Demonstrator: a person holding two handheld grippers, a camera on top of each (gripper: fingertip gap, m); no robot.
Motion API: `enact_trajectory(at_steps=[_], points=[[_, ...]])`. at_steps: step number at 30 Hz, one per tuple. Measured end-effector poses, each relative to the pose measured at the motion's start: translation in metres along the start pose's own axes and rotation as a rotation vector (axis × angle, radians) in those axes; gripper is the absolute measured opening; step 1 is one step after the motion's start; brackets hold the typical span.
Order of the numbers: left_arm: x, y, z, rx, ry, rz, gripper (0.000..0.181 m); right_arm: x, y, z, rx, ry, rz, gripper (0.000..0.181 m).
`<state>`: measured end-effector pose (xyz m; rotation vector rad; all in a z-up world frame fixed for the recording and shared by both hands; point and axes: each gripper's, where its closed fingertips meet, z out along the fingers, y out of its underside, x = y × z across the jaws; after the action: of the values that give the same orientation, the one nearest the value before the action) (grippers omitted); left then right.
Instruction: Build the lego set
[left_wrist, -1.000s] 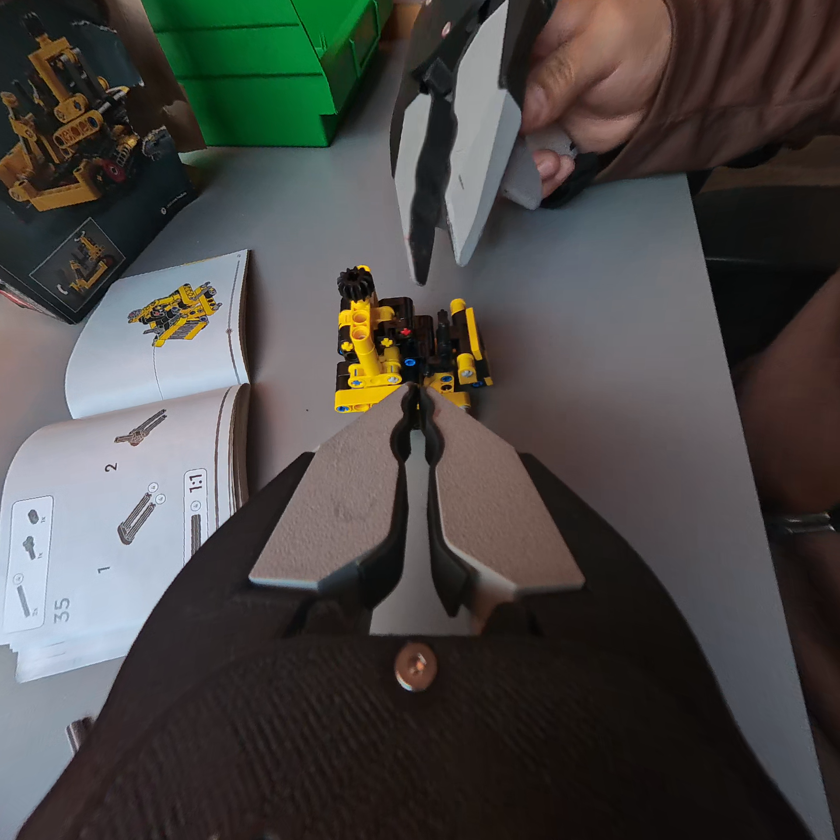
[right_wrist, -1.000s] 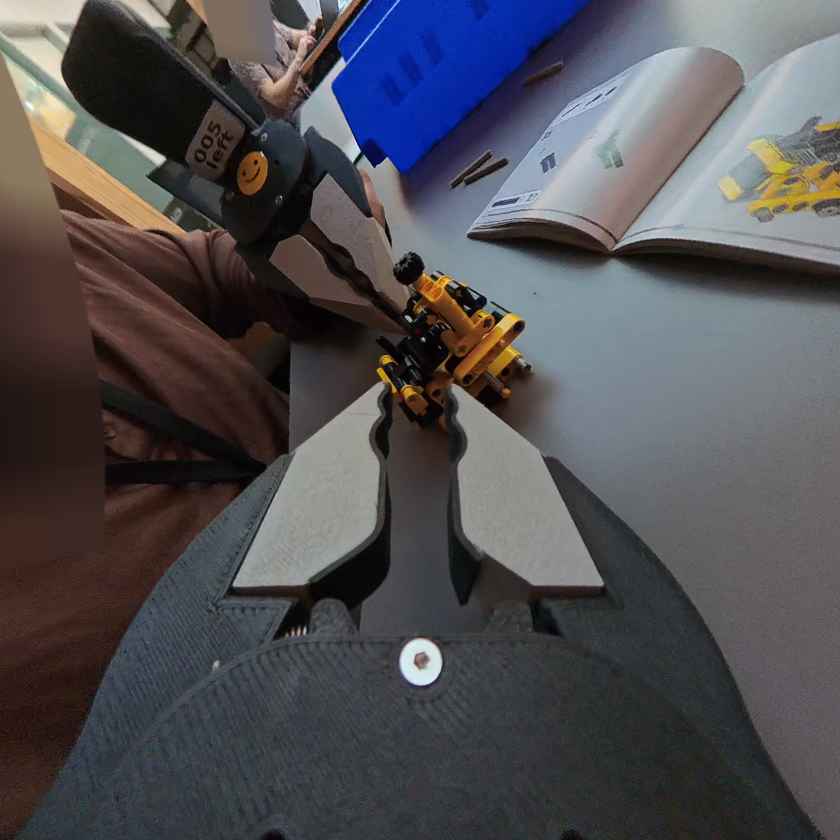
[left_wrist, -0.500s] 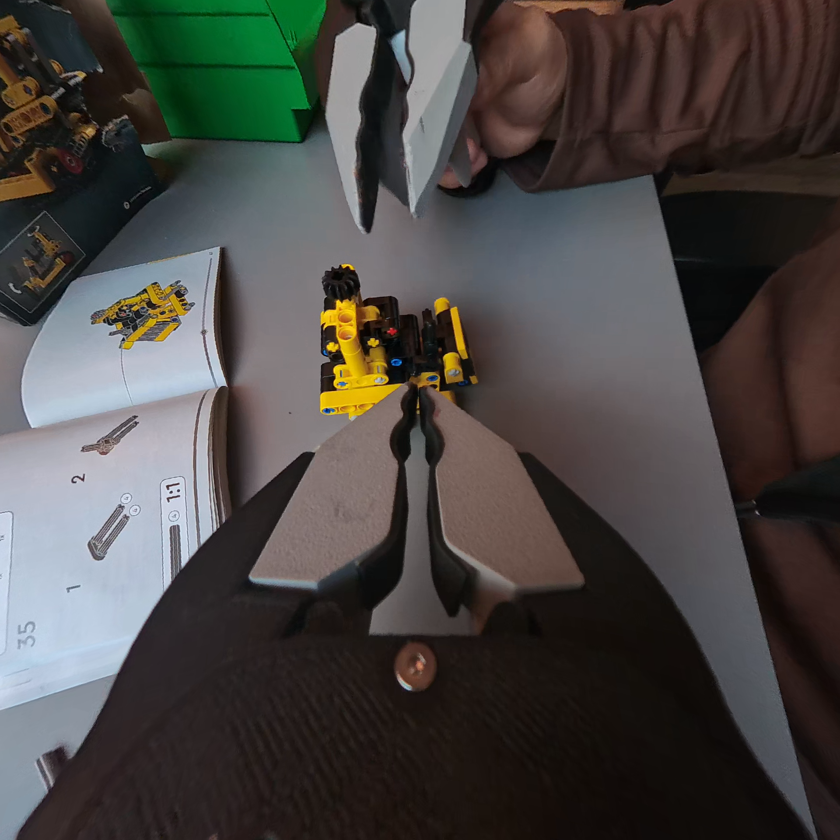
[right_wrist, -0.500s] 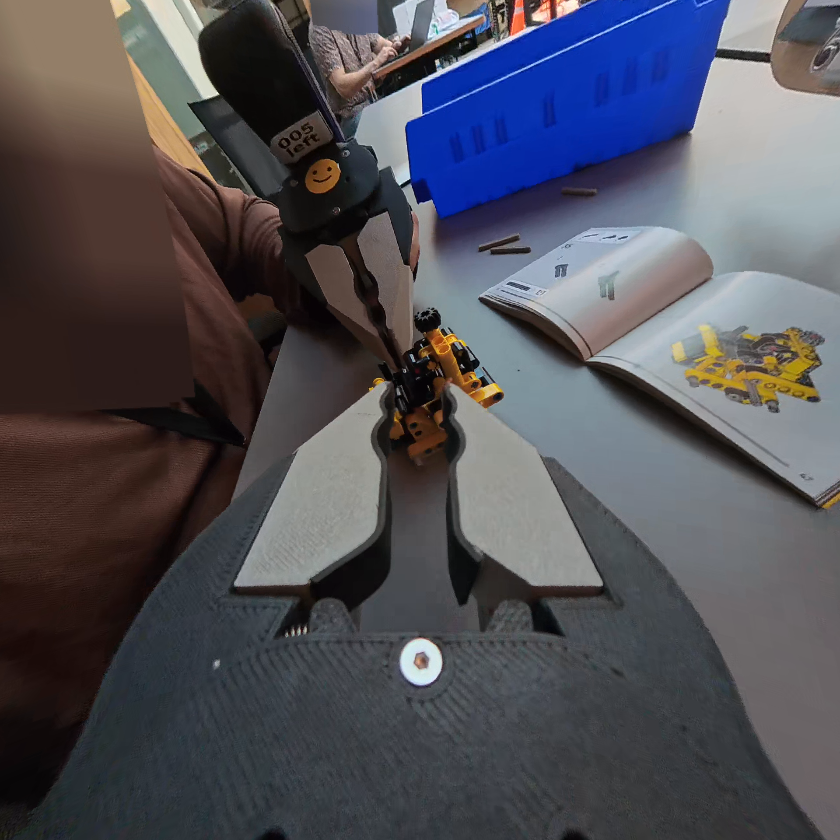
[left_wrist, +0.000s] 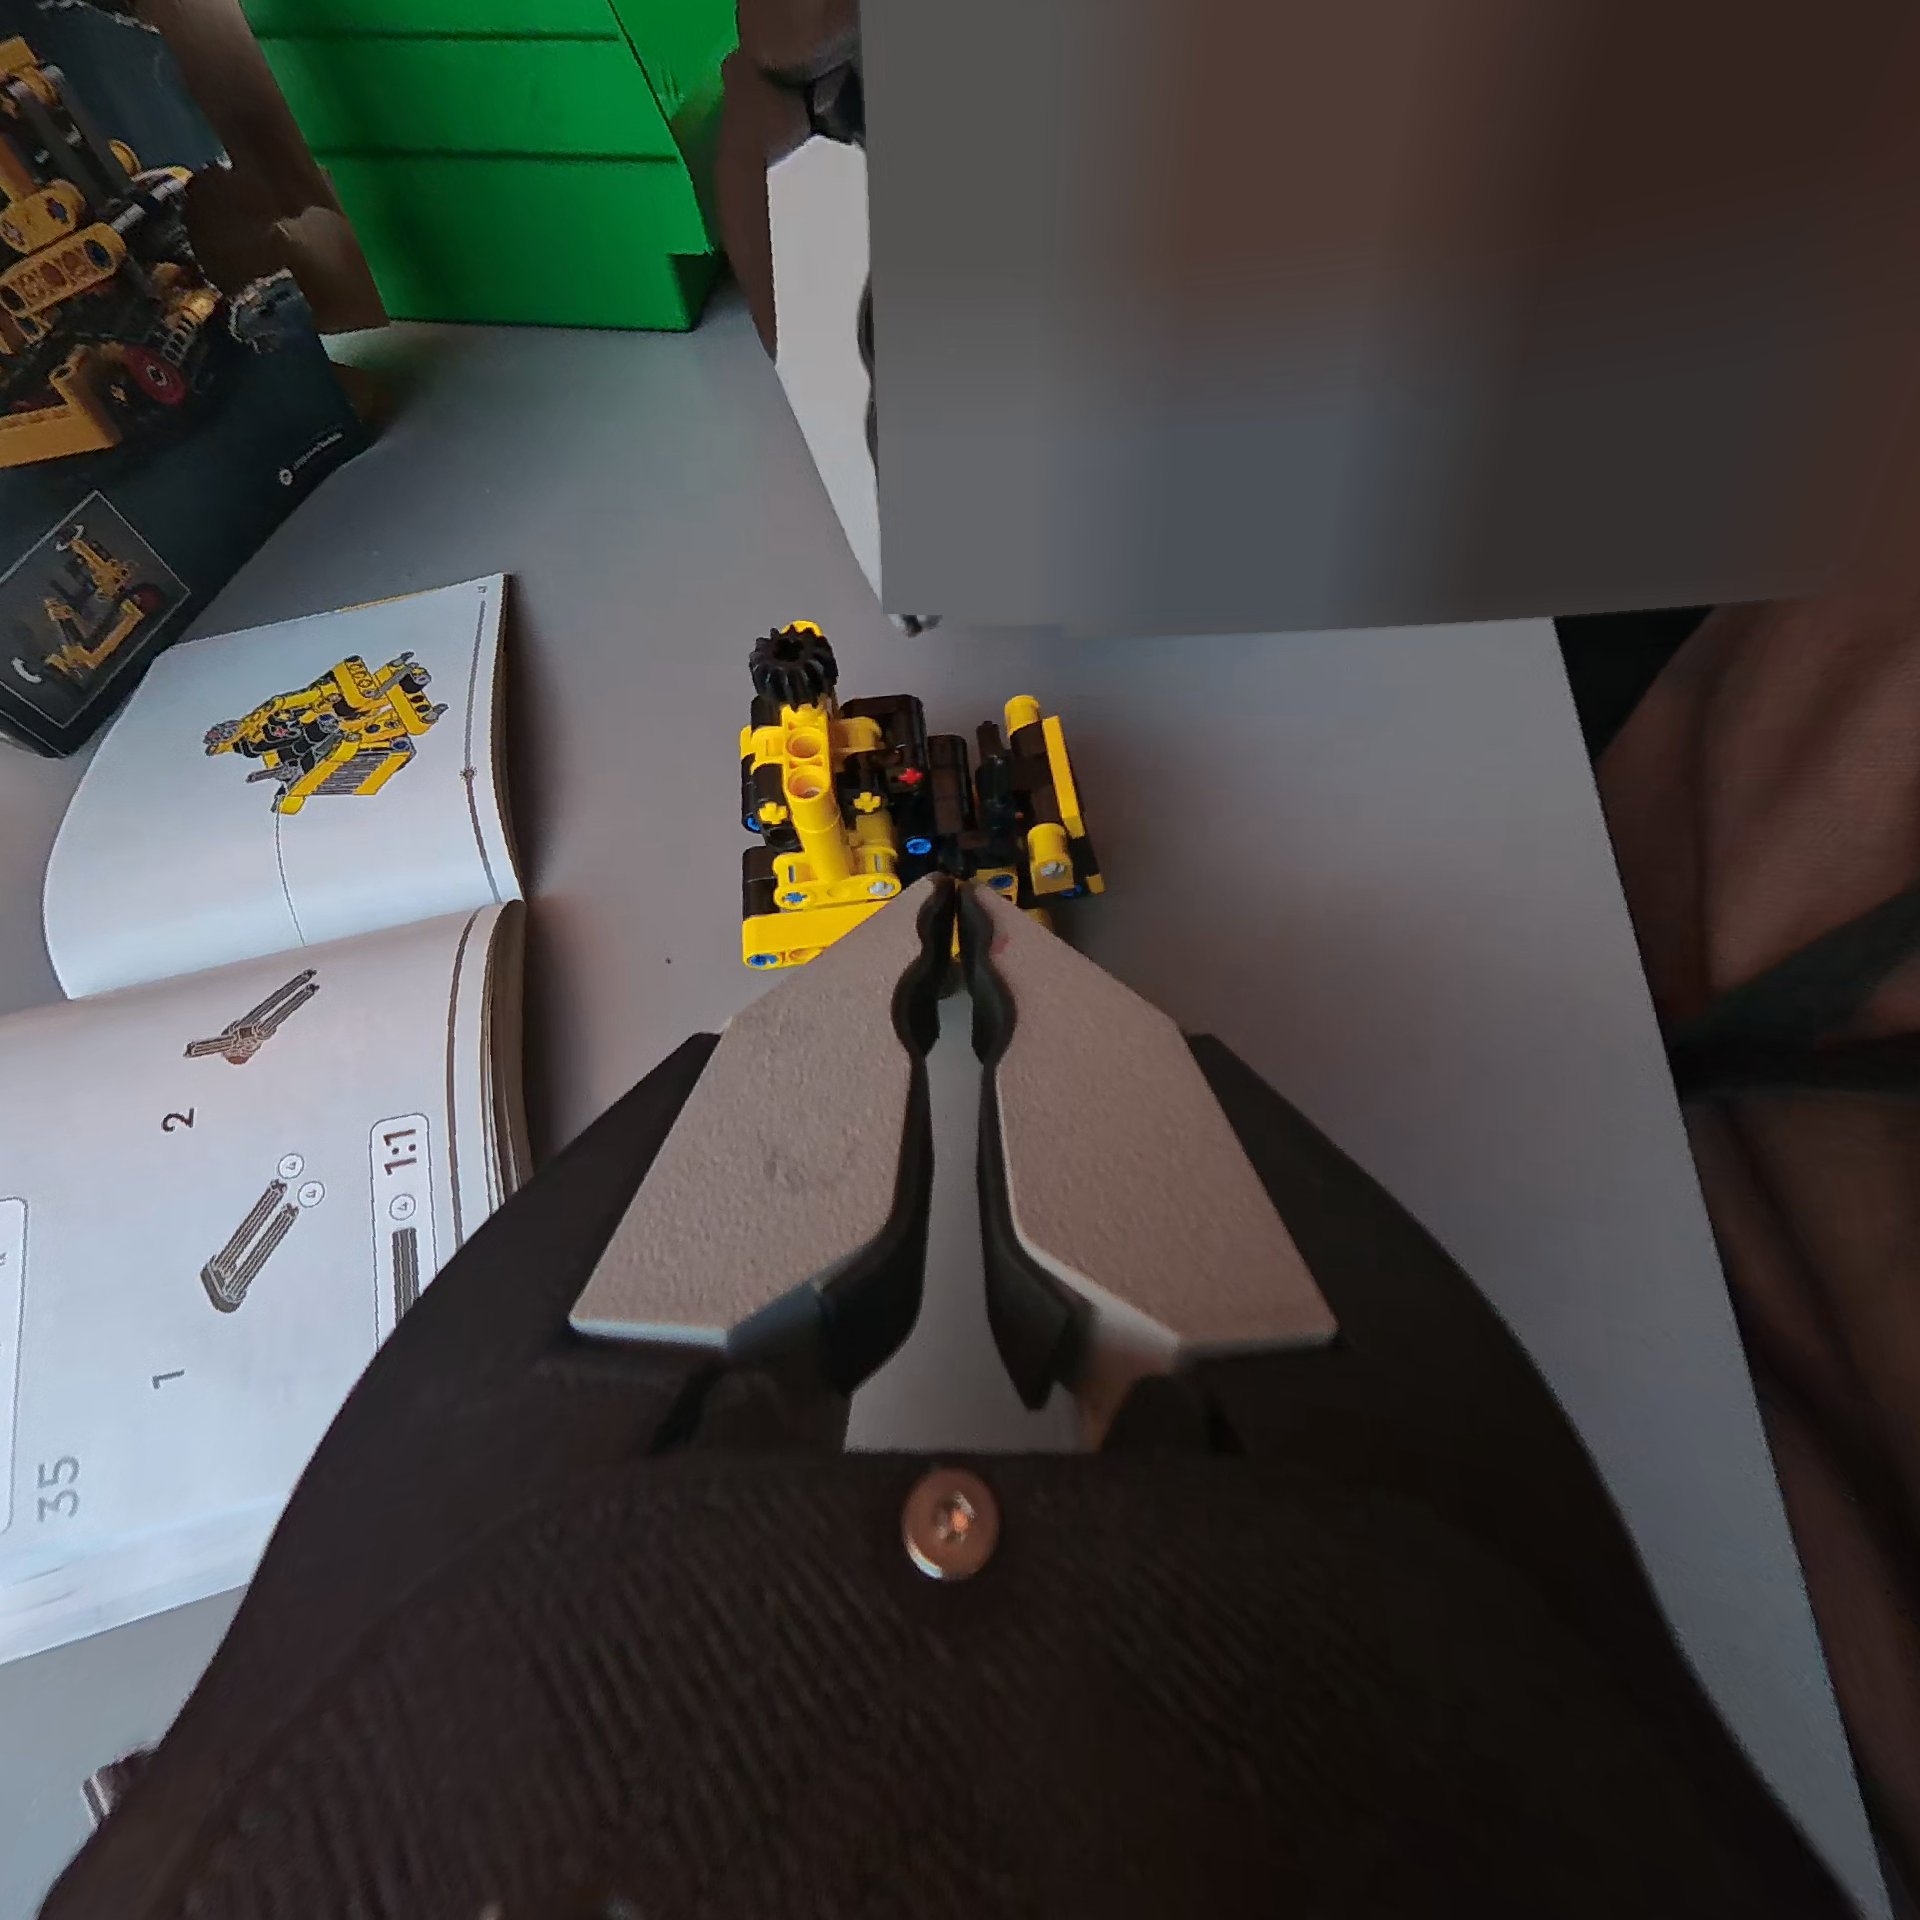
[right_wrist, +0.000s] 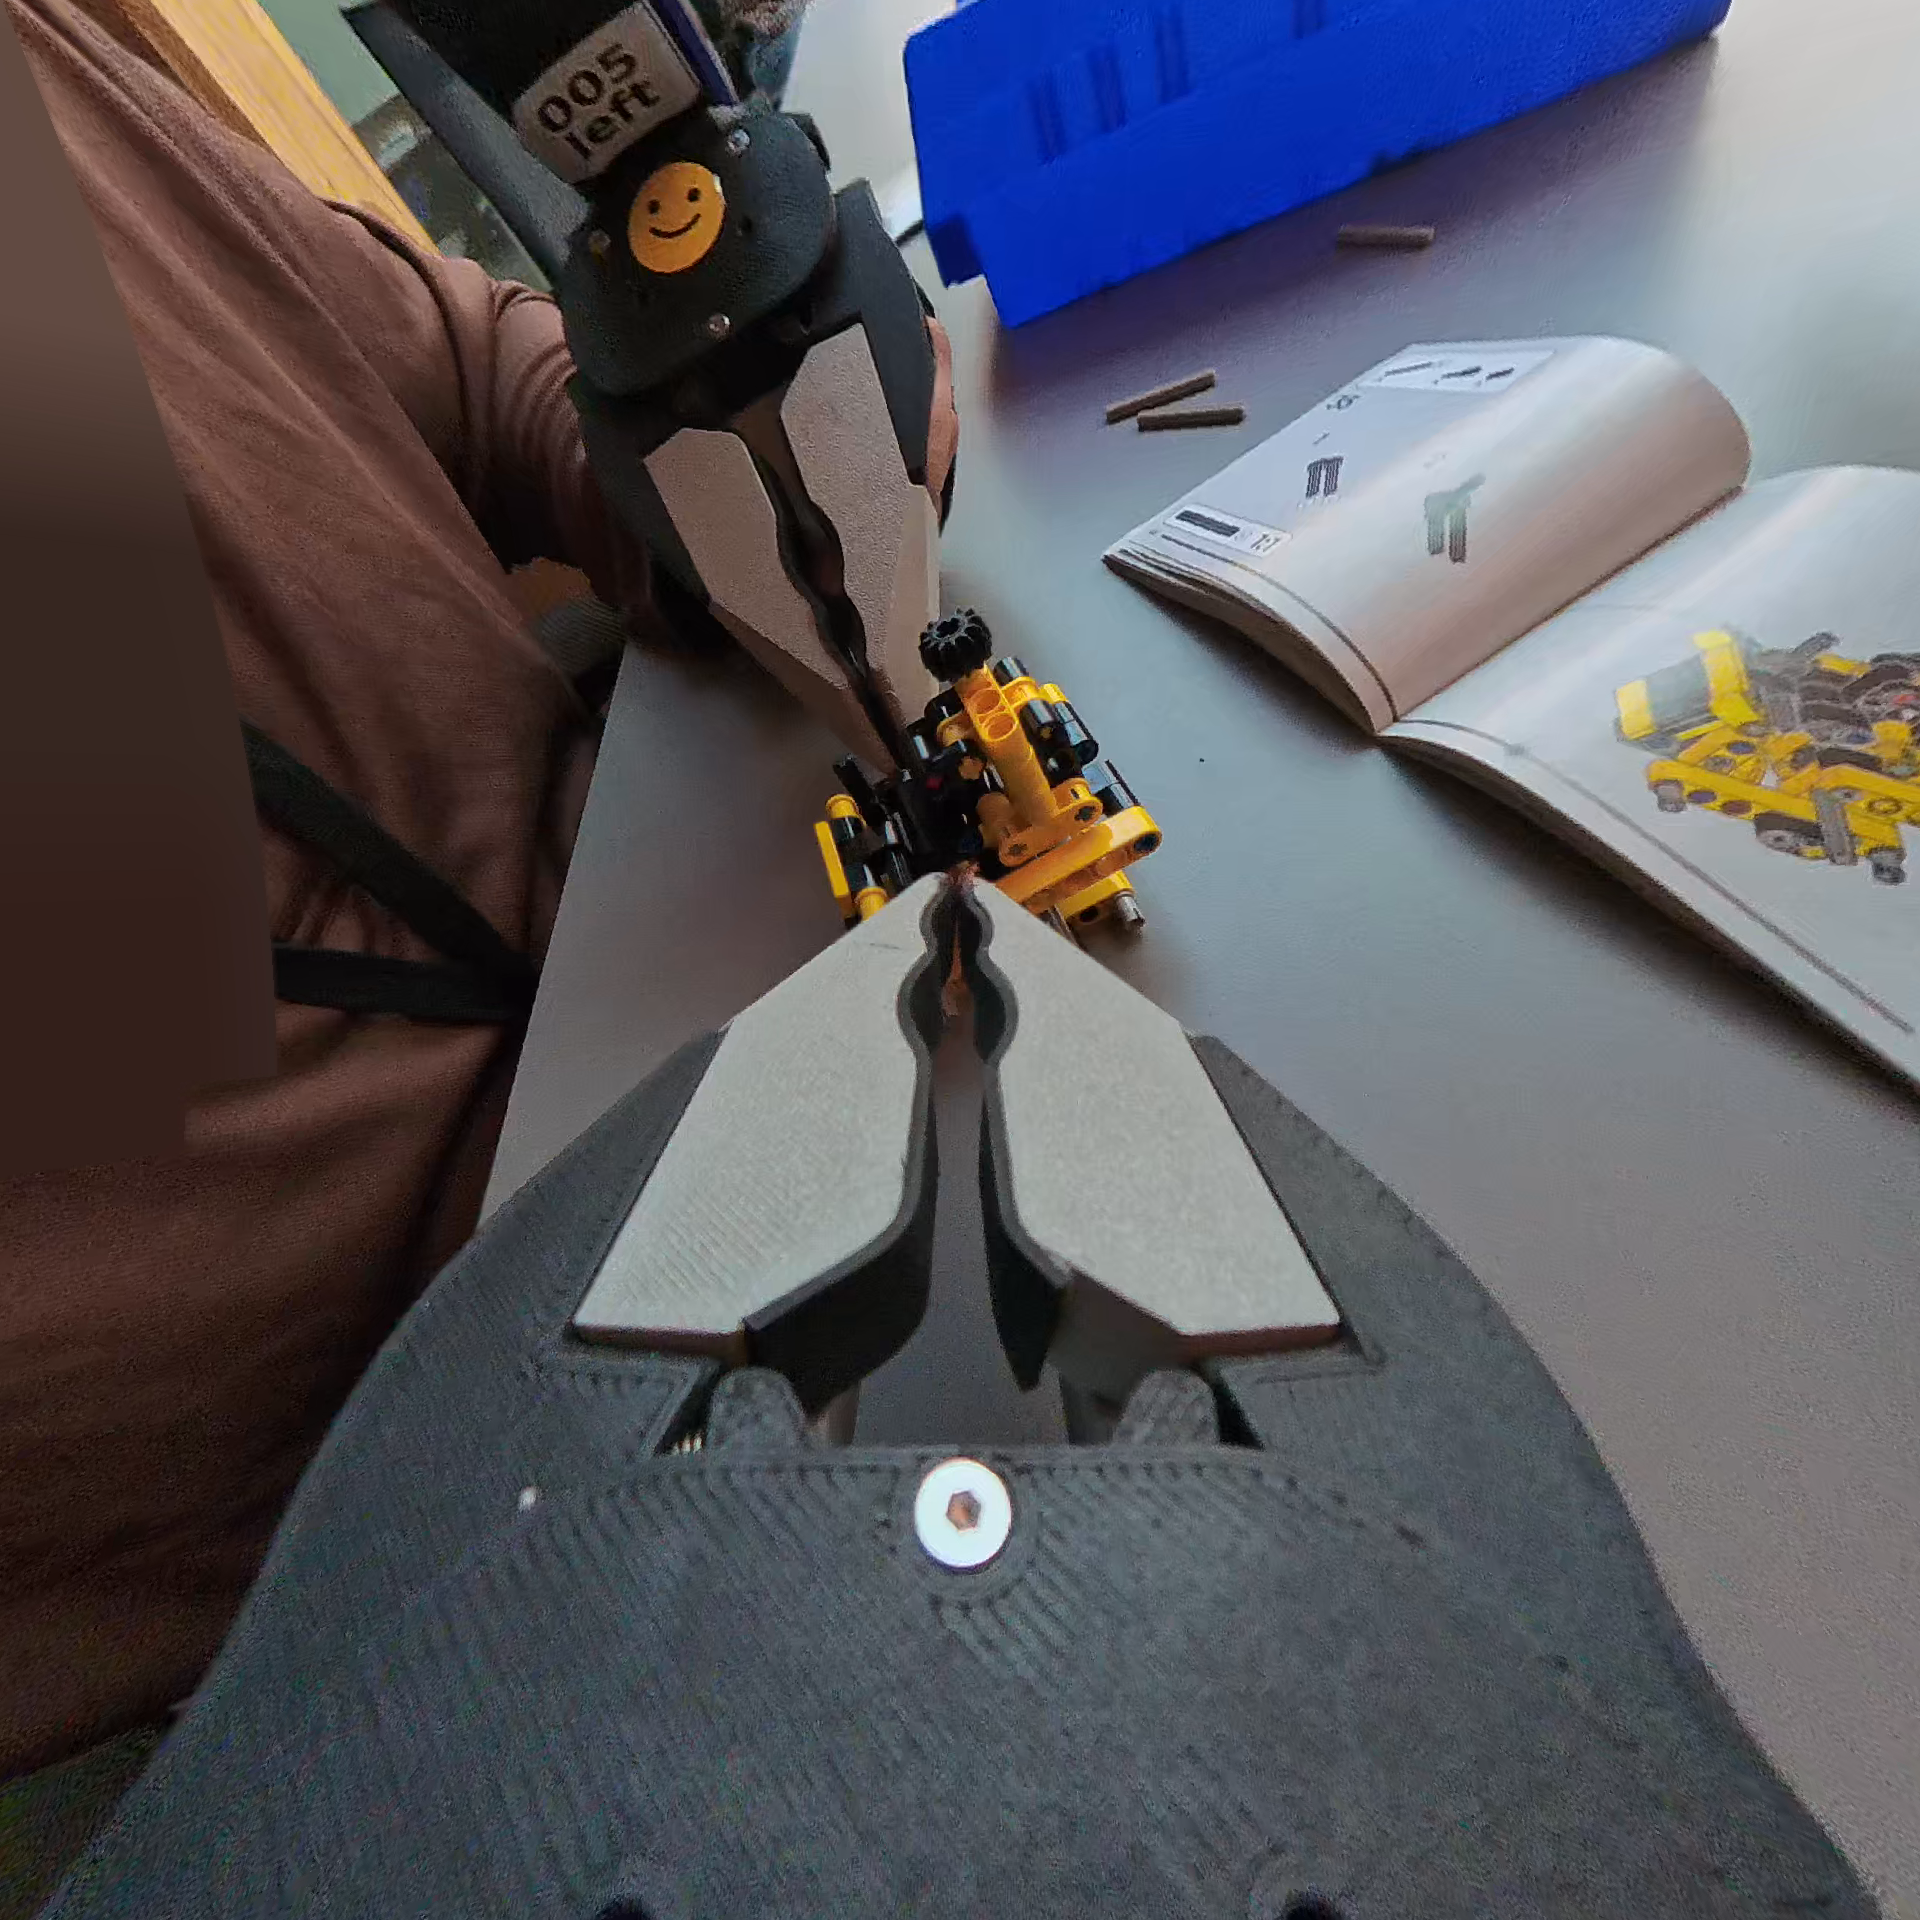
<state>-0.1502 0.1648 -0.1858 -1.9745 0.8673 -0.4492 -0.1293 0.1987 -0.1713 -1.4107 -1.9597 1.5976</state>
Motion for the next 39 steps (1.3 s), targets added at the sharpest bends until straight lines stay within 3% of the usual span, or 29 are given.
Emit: enact_trajectory(at_steps=[5, 14, 22, 29, 33, 39], points=[[0.002, 0.0, 0.002, -0.005, -0.009, 0.03, 0.0, -0.008, 0.004, 0.015, -0.04, -0.037, 0.068, 0.0], [0.003, 0.0, 0.001, -0.002, -0.01, 0.047, 0.0, -0.002, 0.001, 0.014, -0.02, -0.032, 0.115, 0.0], [0.003, -0.001, 0.001, 0.001, 0.01, 0.026, 0.0, -0.007, 0.001, 0.012, -0.044, -0.05, -0.027, 0.0], [0.002, 0.0, 0.002, -0.003, 0.023, 0.009, 0.0, -0.008, -0.012, 0.0, 0.031, -0.088, -0.192, 0.0], [-0.004, 0.0, 0.002, -0.004, 0.015, -0.007, 0.0, 0.002, -0.006, -0.001, -0.011, -0.037, -0.176, 0.001], [-0.017, 0.004, 0.002, -0.021, -0.034, -0.039, 0.0, 0.005, -0.013, -0.011, 0.059, -0.027, -0.129, 0.003]])
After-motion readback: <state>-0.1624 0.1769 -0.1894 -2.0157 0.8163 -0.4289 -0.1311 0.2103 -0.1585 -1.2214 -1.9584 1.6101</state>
